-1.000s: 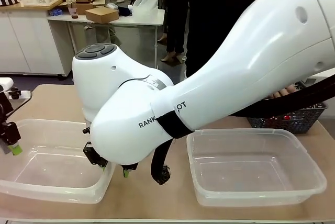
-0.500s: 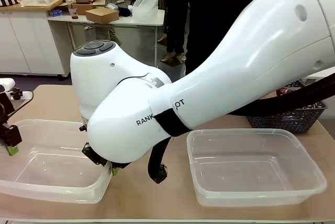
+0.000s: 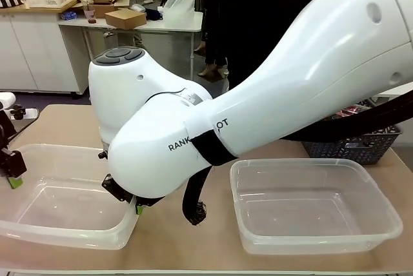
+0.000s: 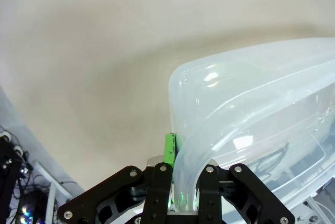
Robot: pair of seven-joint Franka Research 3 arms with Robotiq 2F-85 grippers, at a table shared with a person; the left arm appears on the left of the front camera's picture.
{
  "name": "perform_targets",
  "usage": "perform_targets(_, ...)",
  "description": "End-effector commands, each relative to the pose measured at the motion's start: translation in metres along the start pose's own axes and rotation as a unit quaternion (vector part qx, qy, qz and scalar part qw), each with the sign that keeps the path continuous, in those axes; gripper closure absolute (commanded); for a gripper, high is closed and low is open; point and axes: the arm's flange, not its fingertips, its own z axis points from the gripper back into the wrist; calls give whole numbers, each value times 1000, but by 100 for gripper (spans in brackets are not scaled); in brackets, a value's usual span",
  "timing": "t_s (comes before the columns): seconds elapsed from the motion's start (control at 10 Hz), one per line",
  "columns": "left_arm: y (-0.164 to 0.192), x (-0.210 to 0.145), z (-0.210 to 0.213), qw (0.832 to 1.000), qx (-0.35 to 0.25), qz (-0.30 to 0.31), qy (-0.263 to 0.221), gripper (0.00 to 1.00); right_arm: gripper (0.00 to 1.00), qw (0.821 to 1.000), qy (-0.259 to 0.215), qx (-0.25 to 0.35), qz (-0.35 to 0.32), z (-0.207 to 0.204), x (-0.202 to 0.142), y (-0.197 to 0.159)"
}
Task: Sort the waste into each basket.
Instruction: Pick up the Organizing box on the left side of the table and lift it.
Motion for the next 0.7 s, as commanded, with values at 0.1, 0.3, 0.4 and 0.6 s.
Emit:
perform_targets(0.1,-37,-22,67,999,-16,34,-22,100,100,998,28,-34,37,60,24,-63)
perform_targets(0.3,-71,-17,110,999,7,47,-23,100,100,993,38,-97,56,118,29,-86)
perform_targets(0.4,-91,-15,124,999,3,38,-30,100,100,992,23,-108,60,137,27,-93)
perform_targets(0.6,-112,-12,145,996,-44,35,-67,100,100,985,96,-118,76,135,25,-101)
